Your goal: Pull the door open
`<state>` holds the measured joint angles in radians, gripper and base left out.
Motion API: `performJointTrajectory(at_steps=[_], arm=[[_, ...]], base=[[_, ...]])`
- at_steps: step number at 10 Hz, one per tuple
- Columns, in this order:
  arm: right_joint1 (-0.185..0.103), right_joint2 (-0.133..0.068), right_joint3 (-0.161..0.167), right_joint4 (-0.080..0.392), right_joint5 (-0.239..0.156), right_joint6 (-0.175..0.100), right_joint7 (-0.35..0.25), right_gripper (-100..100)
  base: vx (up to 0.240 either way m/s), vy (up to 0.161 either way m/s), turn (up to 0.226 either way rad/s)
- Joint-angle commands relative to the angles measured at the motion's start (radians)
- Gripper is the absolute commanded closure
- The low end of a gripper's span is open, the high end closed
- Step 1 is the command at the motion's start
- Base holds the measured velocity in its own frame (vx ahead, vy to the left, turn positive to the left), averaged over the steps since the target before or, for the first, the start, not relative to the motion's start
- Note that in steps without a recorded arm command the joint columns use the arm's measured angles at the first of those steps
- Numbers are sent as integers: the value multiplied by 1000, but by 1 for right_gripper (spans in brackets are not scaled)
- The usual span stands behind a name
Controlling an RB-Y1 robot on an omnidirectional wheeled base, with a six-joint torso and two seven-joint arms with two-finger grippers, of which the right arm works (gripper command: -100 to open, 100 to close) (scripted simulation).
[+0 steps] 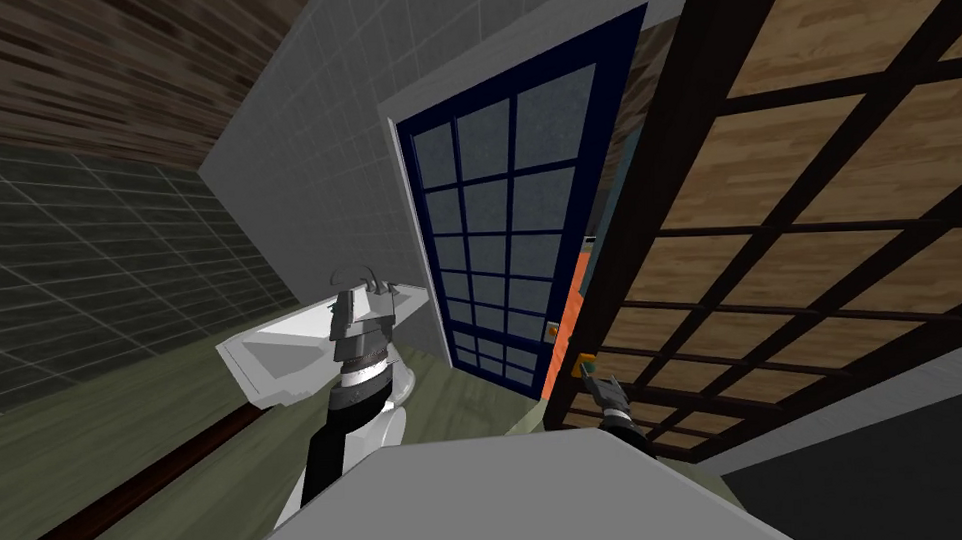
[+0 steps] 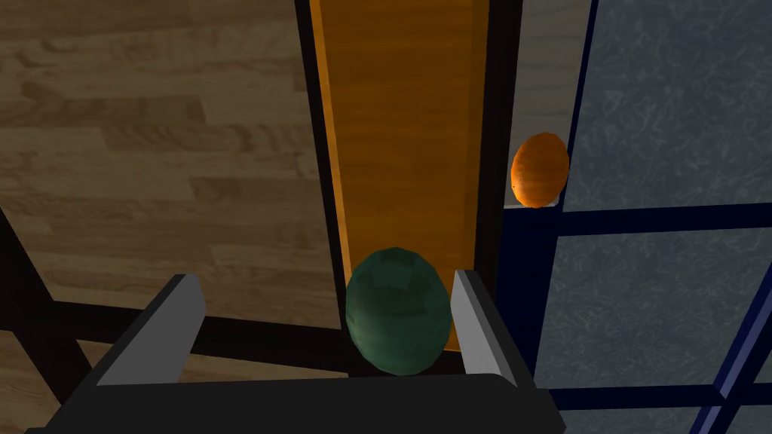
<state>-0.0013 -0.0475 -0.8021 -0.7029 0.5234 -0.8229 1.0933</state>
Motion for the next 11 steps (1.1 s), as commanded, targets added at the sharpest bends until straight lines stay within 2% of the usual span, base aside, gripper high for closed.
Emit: performJointTrajectory(at_steps=[1,5,9,11], arm=[[5,-41,-33,37,-24,-6,-3,100],[12,-44,-32,27,-30,-5,-16,100],[12,-44,-32,38,-30,-5,-16,100],[12,-44,-32,66,-30,-5,-16,100]], base=[[-81,12,-8],[-24,-3,-2],[3,-1,2],[9,6,-24]])
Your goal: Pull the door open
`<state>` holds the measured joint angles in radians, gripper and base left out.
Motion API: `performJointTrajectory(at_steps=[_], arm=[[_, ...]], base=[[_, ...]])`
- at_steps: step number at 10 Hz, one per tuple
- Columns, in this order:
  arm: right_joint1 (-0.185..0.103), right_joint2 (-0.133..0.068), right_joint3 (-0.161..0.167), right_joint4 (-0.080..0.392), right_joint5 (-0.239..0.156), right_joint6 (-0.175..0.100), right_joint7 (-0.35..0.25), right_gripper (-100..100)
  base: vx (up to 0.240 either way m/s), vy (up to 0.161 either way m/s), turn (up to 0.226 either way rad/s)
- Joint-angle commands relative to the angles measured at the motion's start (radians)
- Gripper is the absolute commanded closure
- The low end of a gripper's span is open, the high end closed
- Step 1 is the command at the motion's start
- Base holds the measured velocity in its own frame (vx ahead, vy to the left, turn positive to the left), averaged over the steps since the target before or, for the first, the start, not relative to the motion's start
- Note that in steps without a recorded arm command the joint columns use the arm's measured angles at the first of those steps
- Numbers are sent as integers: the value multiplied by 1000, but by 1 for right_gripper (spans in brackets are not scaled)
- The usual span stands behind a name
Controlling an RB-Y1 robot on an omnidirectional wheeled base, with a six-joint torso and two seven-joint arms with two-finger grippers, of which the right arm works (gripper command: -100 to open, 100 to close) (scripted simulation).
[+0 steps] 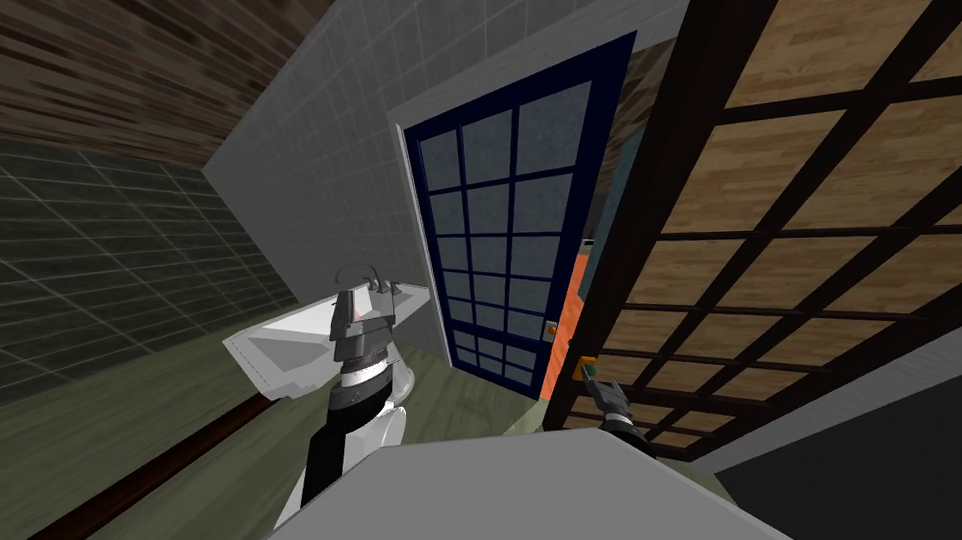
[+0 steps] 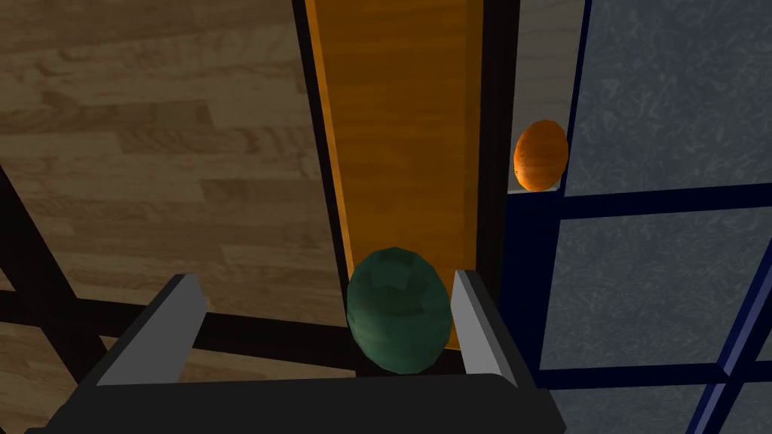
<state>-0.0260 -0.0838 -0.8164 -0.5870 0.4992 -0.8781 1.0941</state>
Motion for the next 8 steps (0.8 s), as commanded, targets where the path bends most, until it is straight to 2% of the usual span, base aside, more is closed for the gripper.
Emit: performJointTrajectory(at_steps=[1,2,5,6,7,8], arm=[[37,-8,-18,-50,-6,50,-17,100],[2,-2,14,-6,-10,8,-49,100],[1,-4,23,-5,-19,7,-84,100],[0,-9,41,-4,-37,6,-139,100],[0,-9,41,-4,-37,6,-143,100],[-1,-11,50,-4,-47,5,-174,100]], base=[[-11,2,-3],[-18,33,82],[-15,5,16],[-23,-8,37],[-16,-8,20],[-19,1,12]])
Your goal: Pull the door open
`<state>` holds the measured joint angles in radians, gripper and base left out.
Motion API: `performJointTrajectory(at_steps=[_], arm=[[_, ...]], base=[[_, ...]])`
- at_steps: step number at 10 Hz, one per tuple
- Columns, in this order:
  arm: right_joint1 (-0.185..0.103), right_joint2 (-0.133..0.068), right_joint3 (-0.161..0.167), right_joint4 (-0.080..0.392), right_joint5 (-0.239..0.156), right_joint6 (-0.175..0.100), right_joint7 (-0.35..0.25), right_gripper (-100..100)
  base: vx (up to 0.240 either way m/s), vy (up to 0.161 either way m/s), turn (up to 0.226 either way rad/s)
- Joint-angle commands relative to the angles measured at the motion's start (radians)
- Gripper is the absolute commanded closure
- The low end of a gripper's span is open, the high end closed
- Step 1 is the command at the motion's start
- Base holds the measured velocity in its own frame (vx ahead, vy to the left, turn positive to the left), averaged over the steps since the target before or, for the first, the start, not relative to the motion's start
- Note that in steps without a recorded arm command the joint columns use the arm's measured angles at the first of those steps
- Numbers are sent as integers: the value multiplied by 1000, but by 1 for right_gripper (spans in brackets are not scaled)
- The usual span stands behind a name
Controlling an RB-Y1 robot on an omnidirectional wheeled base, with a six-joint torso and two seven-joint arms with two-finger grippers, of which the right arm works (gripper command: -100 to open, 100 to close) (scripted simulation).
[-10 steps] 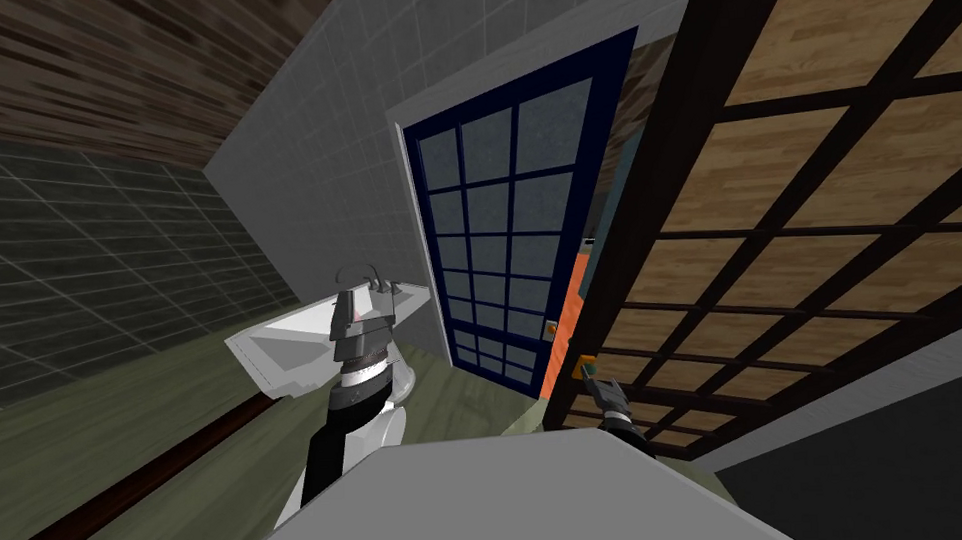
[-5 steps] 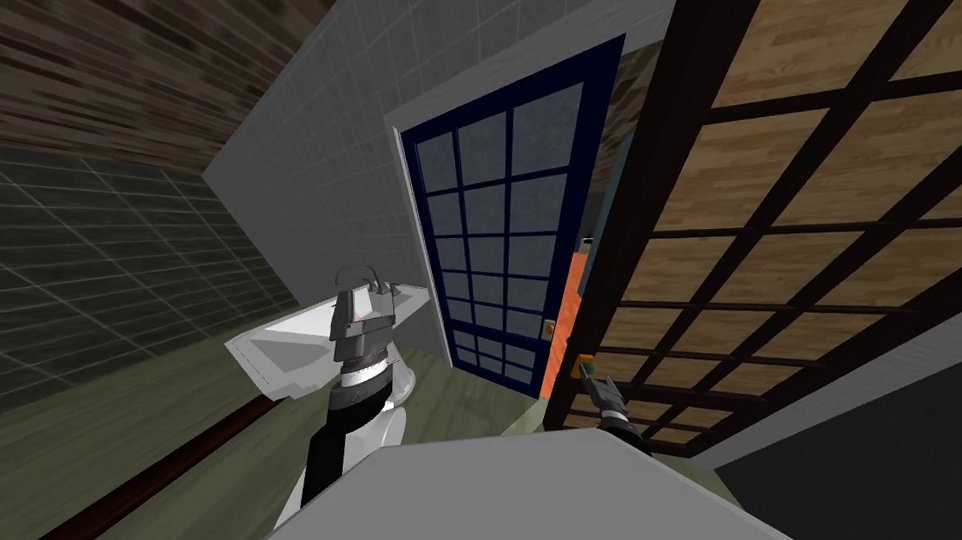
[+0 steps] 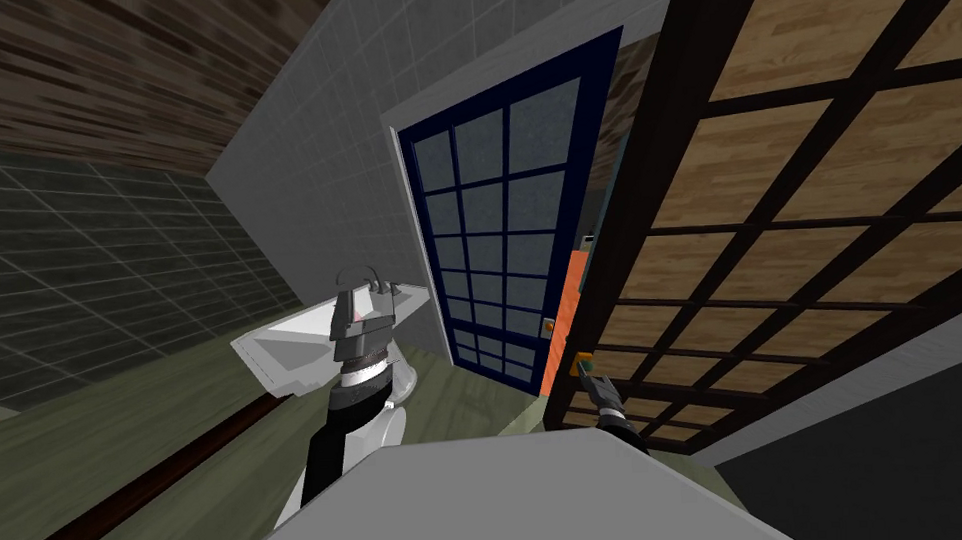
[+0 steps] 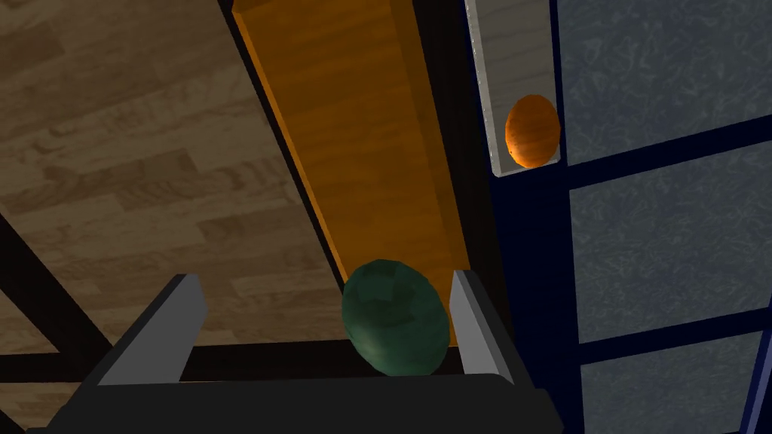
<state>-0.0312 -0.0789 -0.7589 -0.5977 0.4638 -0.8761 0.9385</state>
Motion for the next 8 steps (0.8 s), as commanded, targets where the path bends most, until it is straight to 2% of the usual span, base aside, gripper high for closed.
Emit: performJointTrajectory(at_steps=[1,5,6,8], arm=[[3,-19,2,8,-21,2,-49,100],[1,-28,40,10,-58,-1,-158,100],[1,-28,40,10,-58,-1,-158,100],[-2,-35,67,11,-86,-3,-222,100]], base=[[-27,-9,33],[-24,-9,25],[-18,-2,24],[-21,-6,25]])
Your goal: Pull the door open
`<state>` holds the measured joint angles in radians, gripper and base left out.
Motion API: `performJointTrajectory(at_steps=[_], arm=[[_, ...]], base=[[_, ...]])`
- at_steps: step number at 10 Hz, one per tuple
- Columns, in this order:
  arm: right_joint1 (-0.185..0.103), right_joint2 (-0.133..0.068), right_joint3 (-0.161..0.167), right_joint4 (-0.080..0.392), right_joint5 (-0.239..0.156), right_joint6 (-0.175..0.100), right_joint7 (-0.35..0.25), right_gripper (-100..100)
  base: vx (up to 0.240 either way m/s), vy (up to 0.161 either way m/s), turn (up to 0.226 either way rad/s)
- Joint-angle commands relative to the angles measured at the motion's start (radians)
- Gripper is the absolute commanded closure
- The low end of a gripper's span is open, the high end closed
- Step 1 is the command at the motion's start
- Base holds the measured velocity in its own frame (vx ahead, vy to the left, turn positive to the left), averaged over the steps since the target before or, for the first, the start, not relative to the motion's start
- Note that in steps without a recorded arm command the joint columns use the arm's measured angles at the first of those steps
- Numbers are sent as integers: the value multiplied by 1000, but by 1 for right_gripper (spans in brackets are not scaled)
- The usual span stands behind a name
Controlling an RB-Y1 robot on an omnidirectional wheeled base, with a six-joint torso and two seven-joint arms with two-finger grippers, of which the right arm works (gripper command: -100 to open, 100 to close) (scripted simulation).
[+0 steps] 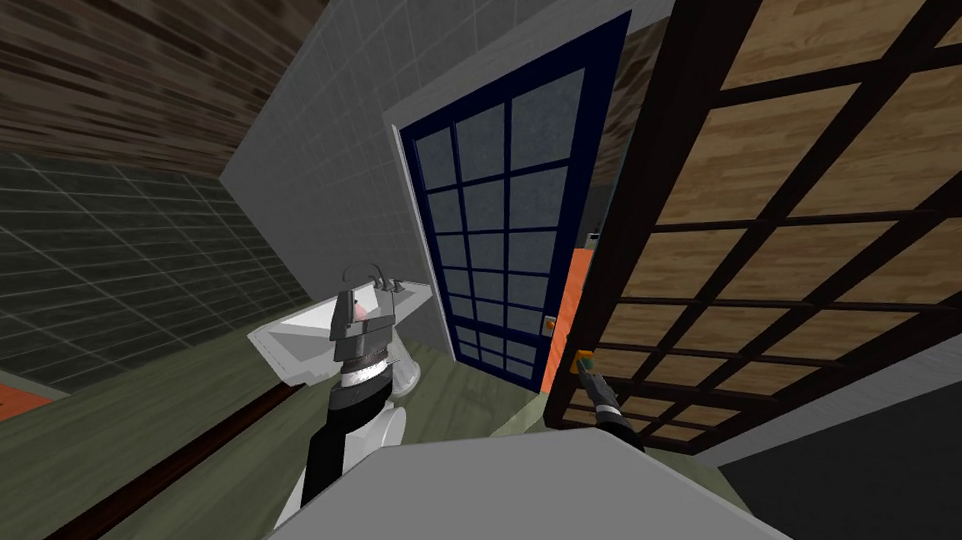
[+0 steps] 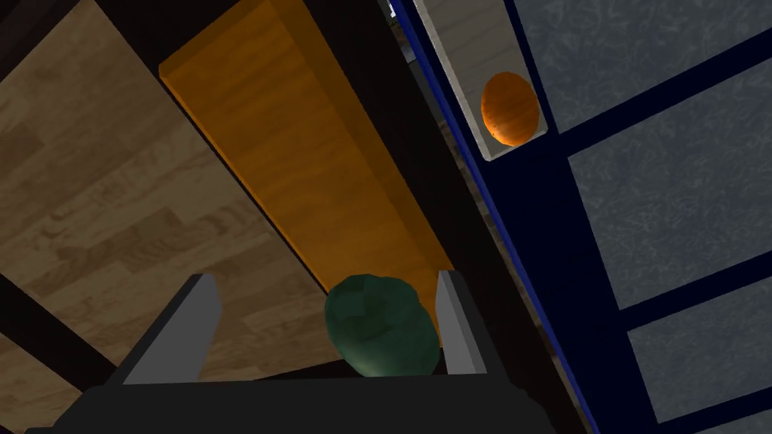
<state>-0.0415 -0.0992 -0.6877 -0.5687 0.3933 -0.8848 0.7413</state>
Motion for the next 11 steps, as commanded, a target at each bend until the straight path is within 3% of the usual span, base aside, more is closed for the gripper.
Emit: performJointTrajectory(at_steps=[1,5,7,8,10,11], arm=[[9,-15,-4,-18,-15,6,-37,100],[5,-27,46,-15,-65,2,-141,100],[5,-27,46,-15,-65,2,-157,100],[3,-32,63,-14,-83,1,-197,100],[3,-32,63,-14,-83,1,-197,100],[2,-36,80,-13,-100,-1,-238,100]], base=[[-16,-5,19],[-34,-12,34],[-12,-4,15],[-29,5,21],[-19,-2,11],[-16,-3,34]])
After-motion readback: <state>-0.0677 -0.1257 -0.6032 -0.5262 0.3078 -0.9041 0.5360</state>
